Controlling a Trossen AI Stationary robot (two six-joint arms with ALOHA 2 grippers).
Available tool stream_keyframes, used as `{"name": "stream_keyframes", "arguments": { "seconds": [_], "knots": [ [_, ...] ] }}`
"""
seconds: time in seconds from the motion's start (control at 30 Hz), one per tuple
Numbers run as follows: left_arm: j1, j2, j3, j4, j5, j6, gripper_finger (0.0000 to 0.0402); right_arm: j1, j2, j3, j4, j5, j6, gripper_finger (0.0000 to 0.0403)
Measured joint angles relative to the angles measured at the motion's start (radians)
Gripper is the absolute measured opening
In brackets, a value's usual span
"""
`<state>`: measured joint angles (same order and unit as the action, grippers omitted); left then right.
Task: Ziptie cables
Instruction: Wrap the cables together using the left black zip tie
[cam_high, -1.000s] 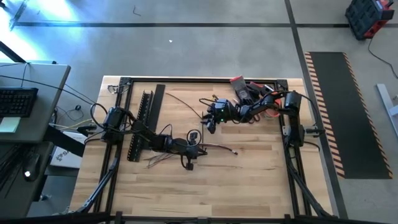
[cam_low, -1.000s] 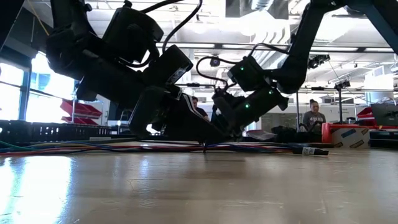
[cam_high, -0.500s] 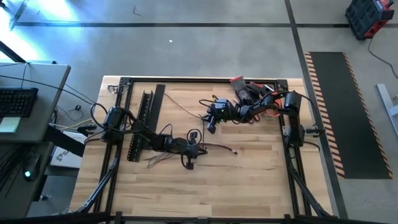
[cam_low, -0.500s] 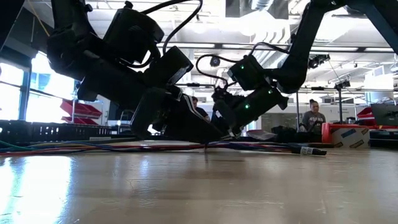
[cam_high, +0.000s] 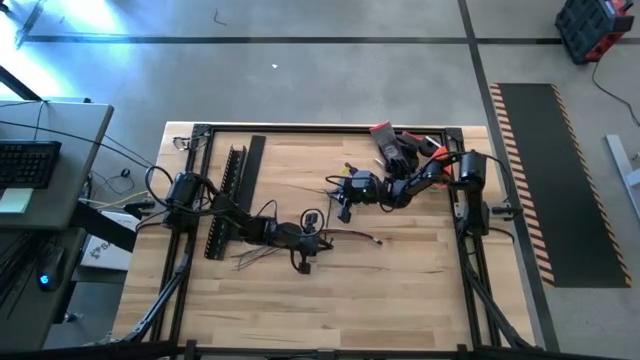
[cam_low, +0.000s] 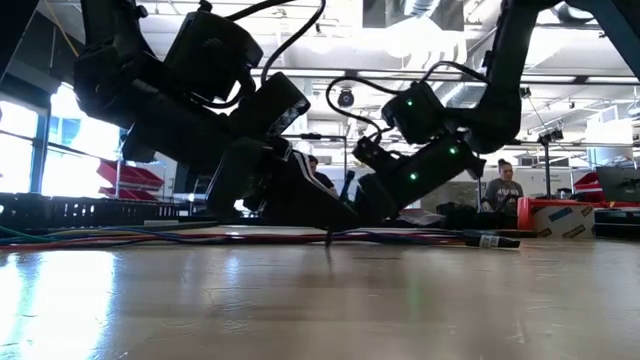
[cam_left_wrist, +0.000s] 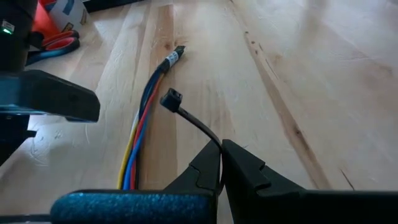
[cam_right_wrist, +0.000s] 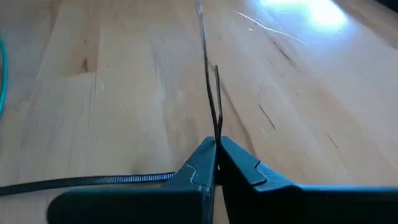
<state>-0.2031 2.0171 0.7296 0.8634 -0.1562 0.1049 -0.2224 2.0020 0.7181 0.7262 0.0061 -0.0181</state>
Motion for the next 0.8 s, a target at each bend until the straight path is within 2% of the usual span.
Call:
{"name": "stream_keyframes", "arguments": {
  "seconds": [0.2, 0.43, 0.53, 0.63, 0.8],
  "knots": [
    [0.000, 0.000, 0.000, 0.001, -0.002, -0.009, 0.0000, 0.000, -0.005, 0.002, -0.061, -0.005, 0.043, 0.0006],
    [0.000, 0.000, 0.000, 0.001, -0.002, -0.023, 0.0000, -0.002, -0.001, 0.000, -0.046, -0.009, 0.017, 0.0086],
    [0.000, 0.000, 0.000, 0.000, -0.002, -0.021, 0.0000, -0.002, -0.001, -0.001, -0.026, -0.005, -0.036, 0.0101],
    [0.000, 0.000, 0.000, 0.000, -0.002, -0.017, 0.0000, 0.000, 0.001, -0.002, -0.008, 0.013, -0.063, 0.0084],
    [0.001, 0.000, 0.000, -0.003, -0.006, -0.016, 0.0000, 0.005, 0.002, -0.002, 0.016, 0.019, -0.087, 0.0012]
  ]
}}
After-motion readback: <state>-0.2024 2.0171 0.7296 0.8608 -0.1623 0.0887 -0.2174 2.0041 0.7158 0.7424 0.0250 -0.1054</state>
